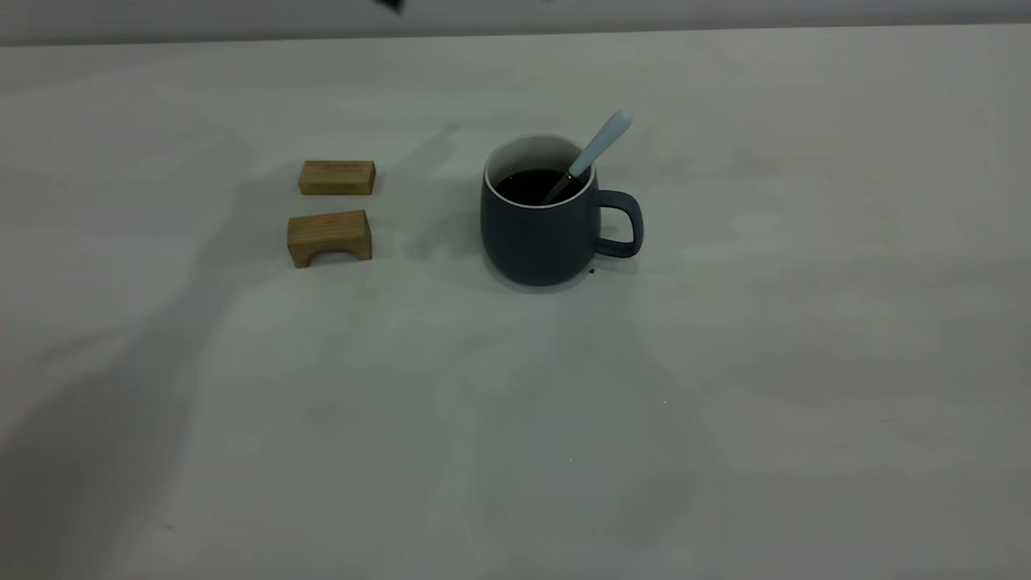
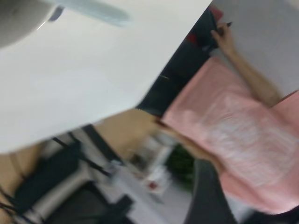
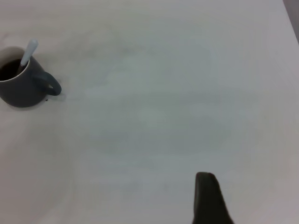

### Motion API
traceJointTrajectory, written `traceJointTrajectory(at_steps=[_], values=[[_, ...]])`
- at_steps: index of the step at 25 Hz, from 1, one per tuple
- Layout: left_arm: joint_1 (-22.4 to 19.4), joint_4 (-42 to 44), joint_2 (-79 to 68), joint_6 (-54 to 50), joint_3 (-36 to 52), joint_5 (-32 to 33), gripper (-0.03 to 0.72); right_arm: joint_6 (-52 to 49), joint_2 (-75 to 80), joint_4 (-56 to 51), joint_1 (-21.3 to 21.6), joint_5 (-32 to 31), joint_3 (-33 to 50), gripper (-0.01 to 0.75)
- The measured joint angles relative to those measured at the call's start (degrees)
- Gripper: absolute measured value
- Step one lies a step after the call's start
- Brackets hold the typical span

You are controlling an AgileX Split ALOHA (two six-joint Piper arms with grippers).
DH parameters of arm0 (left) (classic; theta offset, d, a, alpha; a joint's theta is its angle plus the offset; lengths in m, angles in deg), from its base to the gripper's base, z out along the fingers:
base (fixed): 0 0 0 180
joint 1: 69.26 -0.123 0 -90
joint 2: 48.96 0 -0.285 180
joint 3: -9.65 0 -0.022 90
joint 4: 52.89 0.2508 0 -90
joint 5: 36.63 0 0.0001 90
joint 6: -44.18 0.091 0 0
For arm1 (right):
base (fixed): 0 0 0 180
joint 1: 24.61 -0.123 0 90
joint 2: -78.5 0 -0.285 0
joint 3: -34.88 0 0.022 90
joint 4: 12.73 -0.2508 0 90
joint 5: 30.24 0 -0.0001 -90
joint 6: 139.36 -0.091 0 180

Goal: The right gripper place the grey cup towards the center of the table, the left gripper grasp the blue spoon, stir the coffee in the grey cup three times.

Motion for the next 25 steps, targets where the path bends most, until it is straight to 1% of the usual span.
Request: traceJointTrajectory(at_steps=[5, 7, 9, 11, 13, 15, 17, 19, 21, 22, 25], values=[[0.0, 4.26, 9.18, 9.78, 0.0, 0.57, 0.544, 0.0, 0.0, 0.0, 0.0, 0.0, 0.0, 0.501], [-0.11, 7.82, 13.55, 16.52, 0.0, -0.66, 0.545, 0.0, 0.0, 0.0, 0.0, 0.0, 0.0, 0.501], [-0.59, 14.07, 19.02, 25.44, 0.08, -0.97, 0.545, 0.0, 0.0, 0.0, 0.0, 0.0, 0.0, 0.501], [-0.98, 23.27, 25.28, 32.7, 0.71, 0.08, 0.545, 0.0, 0.0, 0.0, 0.0, 0.0, 0.0, 0.501], [-1.08, 32.0, 31.47, 34.66, 2.09, 2.12, 0.545, 0.0, 0.0, 0.0, 0.0, 0.0, 0.0, 0.501], [-1.08, 41.05, 38.04, 32.32, 4.73, 2.93, 0.545, 0.0, 0.0, 0.0, 0.0, 0.0, 0.0, 0.501], [-1.08, 49.3, 45.42, 27.07, 7.79, 3.09, 0.545, 0.0, 0.0, 0.0, 0.0, 0.0, 0.0, 0.501], [-1.15, 58.3, 52.69, 19.6, 11.58, 3.11, 0.545, 0.0, 0.0, 0.0, 0.0, 0.0, 0.0, 0.501], [-1.15, 65.46, 59.26, 12.97, 15.84, 3.11, 0.545, 0.0, 0.0, 0.0, 0.0, 0.0, 0.0, 0.501], [-1.15, 68.82, 62.82, 9.93, 18.6, 3.11, 0.545, 0.0, 0.0, 0.0, 0.0, 0.0, 0.0, 0.501], [-1.15, 73.33, 72.45, 5.6, 28.3, 3.11, 0.545, 0.0, 0.0, 0.0, 0.0, 0.0, 0.0, 0.501]])
